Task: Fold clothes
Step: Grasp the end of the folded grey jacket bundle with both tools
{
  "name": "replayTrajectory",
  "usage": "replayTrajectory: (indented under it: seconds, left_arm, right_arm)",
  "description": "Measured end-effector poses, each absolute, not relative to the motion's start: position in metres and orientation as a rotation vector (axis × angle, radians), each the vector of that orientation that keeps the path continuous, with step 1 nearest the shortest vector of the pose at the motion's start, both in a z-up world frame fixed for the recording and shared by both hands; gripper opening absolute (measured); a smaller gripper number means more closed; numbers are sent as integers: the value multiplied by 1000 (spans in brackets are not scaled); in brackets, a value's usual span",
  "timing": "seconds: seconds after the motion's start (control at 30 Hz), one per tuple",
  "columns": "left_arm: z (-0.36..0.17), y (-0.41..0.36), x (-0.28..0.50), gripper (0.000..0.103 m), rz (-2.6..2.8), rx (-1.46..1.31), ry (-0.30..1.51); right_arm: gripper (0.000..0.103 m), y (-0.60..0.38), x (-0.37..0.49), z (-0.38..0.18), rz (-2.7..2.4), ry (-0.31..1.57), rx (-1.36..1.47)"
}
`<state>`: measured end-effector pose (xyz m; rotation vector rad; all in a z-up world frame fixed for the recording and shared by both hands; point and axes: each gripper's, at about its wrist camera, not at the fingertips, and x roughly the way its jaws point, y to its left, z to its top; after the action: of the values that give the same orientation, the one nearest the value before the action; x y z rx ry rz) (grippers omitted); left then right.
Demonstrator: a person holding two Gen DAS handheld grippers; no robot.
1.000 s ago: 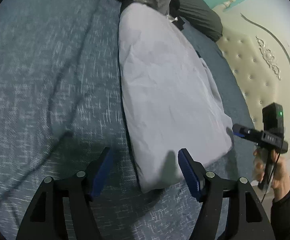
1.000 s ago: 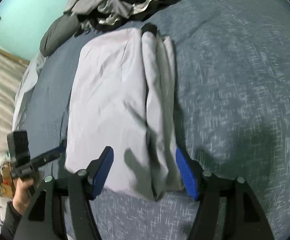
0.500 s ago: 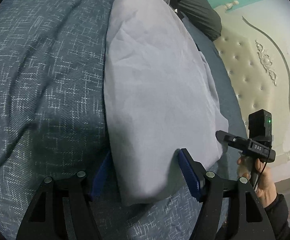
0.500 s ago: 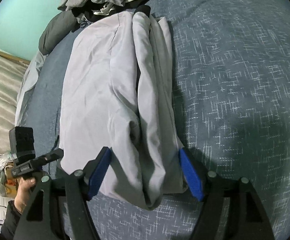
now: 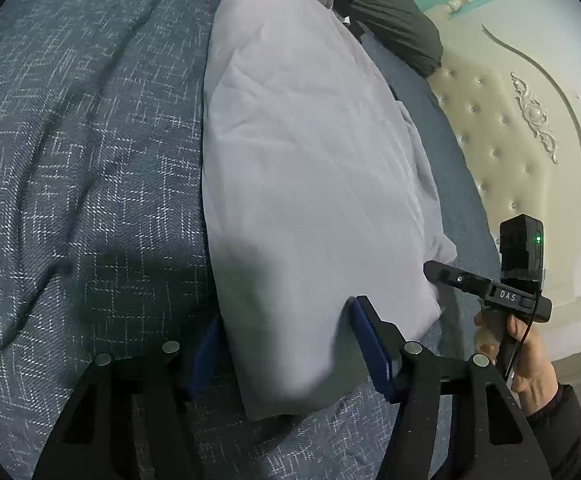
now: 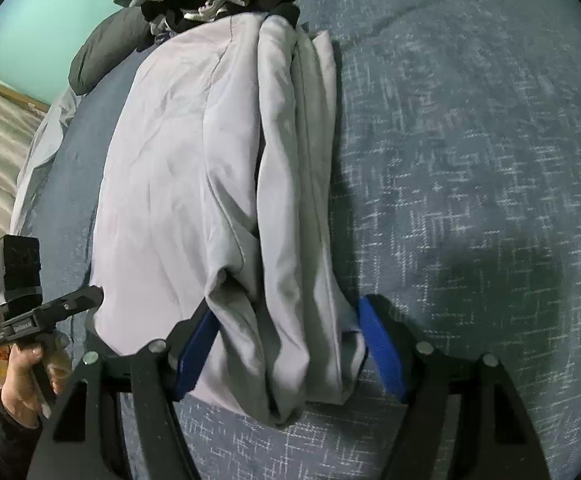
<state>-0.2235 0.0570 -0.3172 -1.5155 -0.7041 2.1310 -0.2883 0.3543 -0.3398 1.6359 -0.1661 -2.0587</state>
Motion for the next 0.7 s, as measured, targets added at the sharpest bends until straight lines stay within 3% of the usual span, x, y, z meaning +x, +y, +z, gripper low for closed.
replayTrajectory:
  seconds: [0.3, 0.5, 0.7]
  left_arm:
    - [-321, 60, -228, 63, 2125, -1516, -698]
    - [-317, 63, -231, 60, 2119, -1504, -684]
    - [-322, 64, -237, 57, 2102, -1496, -693]
  right_arm:
    - [72, 359, -287, -348, -1985, -279, 1657]
    - [49, 351, -295, -338, -1928, -331, 1602]
    - [50, 359, -307, -353, -1917, -357, 1602]
